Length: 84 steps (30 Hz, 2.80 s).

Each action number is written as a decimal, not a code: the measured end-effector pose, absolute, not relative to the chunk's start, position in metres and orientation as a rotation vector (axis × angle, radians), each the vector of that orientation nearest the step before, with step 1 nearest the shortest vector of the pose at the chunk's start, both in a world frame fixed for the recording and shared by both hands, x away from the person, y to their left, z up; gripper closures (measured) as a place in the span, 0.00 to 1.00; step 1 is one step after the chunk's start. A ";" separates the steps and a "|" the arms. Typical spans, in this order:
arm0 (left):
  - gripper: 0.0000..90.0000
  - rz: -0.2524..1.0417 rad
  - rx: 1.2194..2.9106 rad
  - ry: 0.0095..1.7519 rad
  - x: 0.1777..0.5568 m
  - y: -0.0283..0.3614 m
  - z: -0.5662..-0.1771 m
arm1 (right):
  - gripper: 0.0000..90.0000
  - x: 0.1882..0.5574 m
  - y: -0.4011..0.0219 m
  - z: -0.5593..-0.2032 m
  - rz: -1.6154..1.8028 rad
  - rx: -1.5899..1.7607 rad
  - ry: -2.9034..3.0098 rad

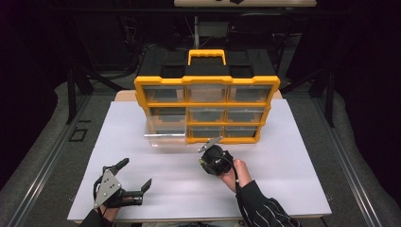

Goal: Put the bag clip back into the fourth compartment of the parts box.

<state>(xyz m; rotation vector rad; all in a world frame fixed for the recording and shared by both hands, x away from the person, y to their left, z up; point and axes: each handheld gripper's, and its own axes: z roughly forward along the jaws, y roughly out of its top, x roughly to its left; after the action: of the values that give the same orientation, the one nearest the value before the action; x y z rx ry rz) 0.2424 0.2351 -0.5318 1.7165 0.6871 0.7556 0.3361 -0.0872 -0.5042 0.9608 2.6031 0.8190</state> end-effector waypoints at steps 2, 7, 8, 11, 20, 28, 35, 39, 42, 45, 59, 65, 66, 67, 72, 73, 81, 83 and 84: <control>0.00 0.757 1.717 0.687 0.242 0.235 -0.532 | 0.89 0.336 -0.089 -0.502 0.820 0.959 2.599; 0.00 0.757 1.719 0.687 0.242 0.235 -0.532 | 0.89 0.338 -0.093 -0.500 0.827 0.958 2.592; 0.00 0.757 1.719 0.687 0.242 0.235 -0.532 | 0.89 0.338 -0.093 -0.500 0.827 0.958 2.592; 0.00 0.758 1.720 0.687 0.242 0.235 -0.532 | 0.89 0.338 -0.096 -0.498 0.836 0.966 2.581; 0.00 0.761 1.721 0.688 0.242 0.235 -0.532 | 0.89 0.341 -0.102 -0.493 0.848 0.967 2.565; 0.00 0.758 1.719 0.693 0.243 0.235 -0.532 | 0.89 0.342 -0.106 -0.489 0.858 0.976 2.556; 0.00 0.758 1.720 0.692 0.243 0.234 -0.532 | 0.89 0.343 -0.104 -0.489 0.845 0.965 2.563; 0.00 0.760 1.724 0.690 0.243 0.234 -0.532 | 0.89 0.345 -0.103 -0.486 0.848 0.965 2.559; 0.00 0.758 1.722 0.690 0.243 0.234 -0.532 | 0.90 0.347 -0.101 -0.484 0.844 0.955 2.563; 0.00 0.758 1.725 0.686 0.244 0.234 -0.533 | 0.89 0.349 -0.100 -0.481 0.827 0.934 2.567; 0.00 0.763 1.727 0.689 0.243 0.234 -0.533 | 0.90 0.359 -0.097 -0.462 0.879 0.877 2.568; 0.00 0.762 1.728 0.688 0.243 0.234 -0.533 | 0.90 0.363 -0.097 -0.452 0.893 0.860 2.568; 0.00 0.763 1.730 0.688 0.244 0.234 -0.533 | 0.89 0.365 -0.097 -0.450 0.901 0.861 2.568; 0.00 0.763 1.730 0.688 0.244 0.234 -0.533 | 0.90 0.365 -0.097 -0.449 0.901 0.860 2.574; 0.00 0.764 1.732 0.689 0.244 0.234 -0.533 | 0.90 0.368 -0.098 -0.445 0.890 0.844 2.589; 0.00 0.764 1.732 0.689 0.244 0.234 -0.533 | 0.90 0.368 -0.098 -0.445 0.890 0.844 2.589; 0.00 0.764 1.733 0.692 0.244 0.234 -0.533 | 0.90 0.374 -0.102 -0.433 0.895 0.835 2.600; 0.00 0.764 1.734 0.693 0.244 0.234 -0.533 | 0.89 0.375 -0.102 -0.430 0.895 0.839 2.600; 0.00 0.764 1.734 0.693 0.244 0.234 -0.533 | 0.89 0.375 -0.102 -0.430 0.895 0.839 2.600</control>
<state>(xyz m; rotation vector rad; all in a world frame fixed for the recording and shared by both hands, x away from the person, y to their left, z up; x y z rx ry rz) 0.2439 0.2339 -0.5328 1.7343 0.6935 0.7635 0.3748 -0.1021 -0.4298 0.8389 2.6002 0.8947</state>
